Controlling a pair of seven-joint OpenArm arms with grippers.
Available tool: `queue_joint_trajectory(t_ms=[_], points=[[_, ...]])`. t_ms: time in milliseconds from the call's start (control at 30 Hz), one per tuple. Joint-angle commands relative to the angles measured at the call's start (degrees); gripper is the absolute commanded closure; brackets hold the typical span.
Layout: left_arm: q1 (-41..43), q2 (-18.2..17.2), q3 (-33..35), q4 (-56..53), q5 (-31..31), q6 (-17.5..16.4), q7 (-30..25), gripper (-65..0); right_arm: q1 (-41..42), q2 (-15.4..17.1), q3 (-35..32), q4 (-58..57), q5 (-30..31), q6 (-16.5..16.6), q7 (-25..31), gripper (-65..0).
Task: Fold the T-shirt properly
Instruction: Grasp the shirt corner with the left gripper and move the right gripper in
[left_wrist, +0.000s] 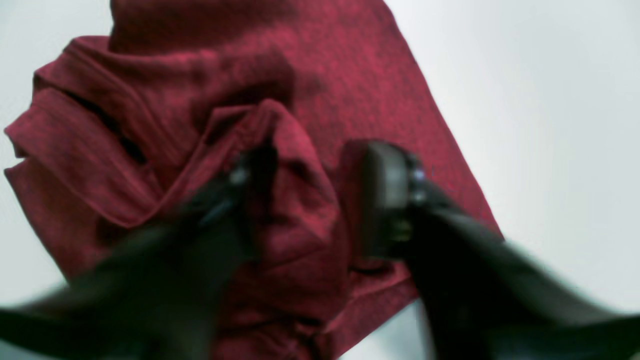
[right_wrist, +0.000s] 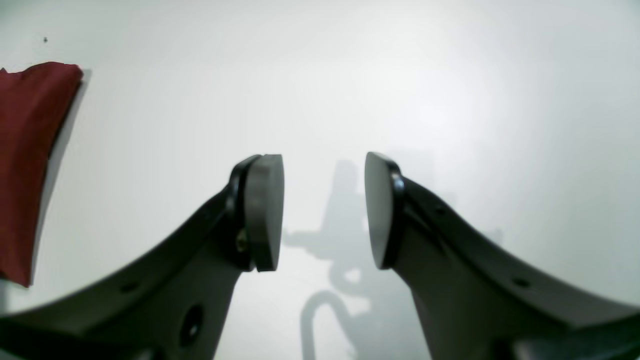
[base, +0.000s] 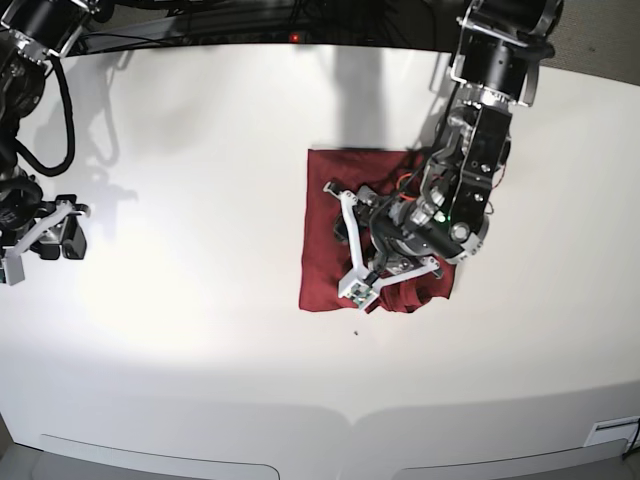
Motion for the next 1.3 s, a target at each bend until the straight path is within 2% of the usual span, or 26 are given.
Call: queue_joint_trajectory(t_ms=[0,67,167,400,567,700,867,1033,1133,1267], points=[[-1.2,0.2,0.0,1.0,-0.6,0.2,-0.6,-10.8,0.8,1.1,0.3,0.9,1.1,0.3,1.4,-26.5],[-1.3,0.2,0.0,1.0,-1.7,0.2,-0.7,0.0,0.8,1.1,0.3,0.9,1.1,0.3,1.3,-26.5],[-1.4,0.2,0.0,1.0,-3.9,0.2,-0.7,0.0,0.8,1.1,0.3,0.9,1.1,0.3,1.3,-26.5],[-1.5,-0.7,0.0,5.5,-3.4,0.2,0.3,0.0,0.8,1.1,0.3,0.9,1.1,0.3,1.1,-26.5],[-1.5,-3.3,0.0,11.0,-3.4,0.2,4.2,0.0,0.8,1.1,0.3,0.9,1.1,0.3,1.1,-26.5],[-0.7,-6.5,0.0,11.4,-3.4,0.3,7.6,0.0,0.8,1.1,0.3,0.9,1.2,0.3,1.1,-26.5],[2.6,-12.2,0.0,11.4,-3.4,4.1,6.0,0.0,0.8,0.9,0.3,0.9,1.6,0.3,0.9,-26.5],[5.1,-17.7,0.0,11.4,-3.4,9.1,3.7,0.0,0.8,0.8,0.3,0.9,5.4,0.3,-0.6,-26.5],[5.7,-19.3,0.0,11.4,-3.5,10.8,3.7,0.0,0.8,0.8,0.3,0.9,5.7,0.3,-0.6,-26.5],[6.1,-19.3,0.0,11.4,-3.5,10.9,5.7,0.0,0.8,0.8,-0.9,0.9,6.0,0.3,-0.7,-26.5]])
